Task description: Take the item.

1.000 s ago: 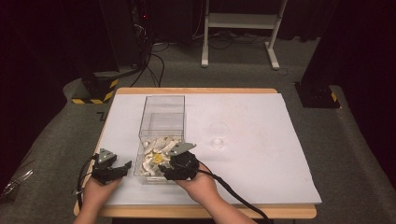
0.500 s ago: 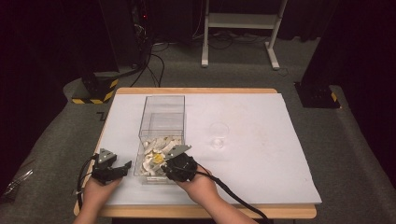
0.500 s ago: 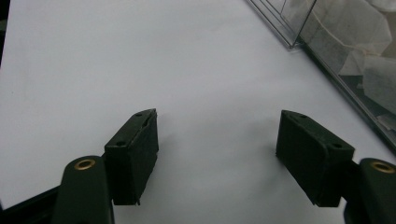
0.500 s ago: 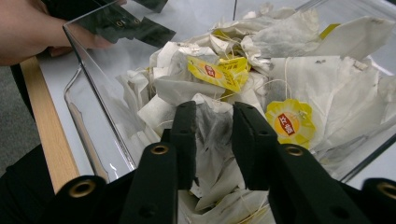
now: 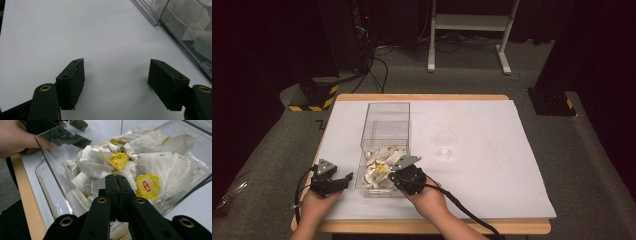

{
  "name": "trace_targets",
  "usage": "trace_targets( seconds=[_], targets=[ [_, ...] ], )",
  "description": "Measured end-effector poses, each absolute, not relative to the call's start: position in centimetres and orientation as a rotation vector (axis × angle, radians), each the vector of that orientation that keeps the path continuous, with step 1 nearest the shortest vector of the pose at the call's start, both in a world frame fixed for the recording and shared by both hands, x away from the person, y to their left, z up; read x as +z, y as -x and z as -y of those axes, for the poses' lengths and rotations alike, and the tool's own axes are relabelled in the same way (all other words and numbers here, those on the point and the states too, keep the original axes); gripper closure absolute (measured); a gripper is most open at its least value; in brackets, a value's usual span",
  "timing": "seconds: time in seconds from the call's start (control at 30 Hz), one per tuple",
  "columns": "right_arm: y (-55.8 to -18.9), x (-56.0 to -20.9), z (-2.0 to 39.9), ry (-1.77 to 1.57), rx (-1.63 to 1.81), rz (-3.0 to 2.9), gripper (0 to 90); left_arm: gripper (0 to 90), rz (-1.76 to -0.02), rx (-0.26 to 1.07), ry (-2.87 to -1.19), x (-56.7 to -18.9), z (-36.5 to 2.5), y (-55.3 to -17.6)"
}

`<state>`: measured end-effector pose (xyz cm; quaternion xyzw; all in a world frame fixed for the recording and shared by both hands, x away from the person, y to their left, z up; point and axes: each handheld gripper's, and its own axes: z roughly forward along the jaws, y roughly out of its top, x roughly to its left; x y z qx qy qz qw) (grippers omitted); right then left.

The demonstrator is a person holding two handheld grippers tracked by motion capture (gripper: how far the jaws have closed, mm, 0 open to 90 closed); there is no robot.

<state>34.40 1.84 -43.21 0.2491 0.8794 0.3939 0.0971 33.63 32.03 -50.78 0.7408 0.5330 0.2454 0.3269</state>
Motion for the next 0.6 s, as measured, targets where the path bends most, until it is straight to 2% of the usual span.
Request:
trace_targets(
  seconds=[0.6],
  targets=[
    [-34.3, -41.6, -0.2, -0.761, 1.29, -2.485, 89.3, 29.9, -1.397, 0.645, -1.935, -50.8, -32.0, -33.6]
  ],
)
